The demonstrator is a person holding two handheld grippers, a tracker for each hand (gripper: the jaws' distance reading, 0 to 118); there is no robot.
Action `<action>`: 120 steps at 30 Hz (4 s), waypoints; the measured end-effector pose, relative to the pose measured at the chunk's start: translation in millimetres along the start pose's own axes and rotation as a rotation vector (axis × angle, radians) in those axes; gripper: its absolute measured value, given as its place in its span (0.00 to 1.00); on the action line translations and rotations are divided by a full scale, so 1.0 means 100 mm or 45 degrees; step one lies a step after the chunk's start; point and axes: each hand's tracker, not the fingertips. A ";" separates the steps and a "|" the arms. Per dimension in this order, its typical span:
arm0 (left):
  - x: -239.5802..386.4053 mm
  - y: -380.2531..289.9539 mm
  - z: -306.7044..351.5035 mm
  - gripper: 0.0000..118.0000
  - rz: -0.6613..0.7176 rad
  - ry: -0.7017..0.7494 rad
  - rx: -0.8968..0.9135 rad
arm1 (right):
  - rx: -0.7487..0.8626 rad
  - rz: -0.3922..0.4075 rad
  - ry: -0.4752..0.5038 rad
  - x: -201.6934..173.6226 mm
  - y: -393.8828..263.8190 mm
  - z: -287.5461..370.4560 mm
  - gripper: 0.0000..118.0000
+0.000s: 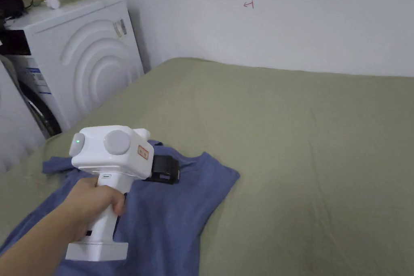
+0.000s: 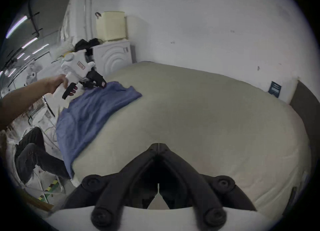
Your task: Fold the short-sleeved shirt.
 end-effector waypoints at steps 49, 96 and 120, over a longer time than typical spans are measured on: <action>5.67 -0.75 0.96 0.94 -0.712 -1.044 -0.117 | 0.179 -0.389 -0.430 1.22 -0.80 2.20 0.01; 3.31 0.58 -1.16 0.79 -0.381 -0.112 -0.074 | 0.104 -0.570 -0.553 2.46 -0.63 1.36 0.01; 2.85 0.35 -0.31 0.00 -0.233 -0.466 0.160 | -0.336 -0.937 -0.510 3.86 -0.90 0.15 0.02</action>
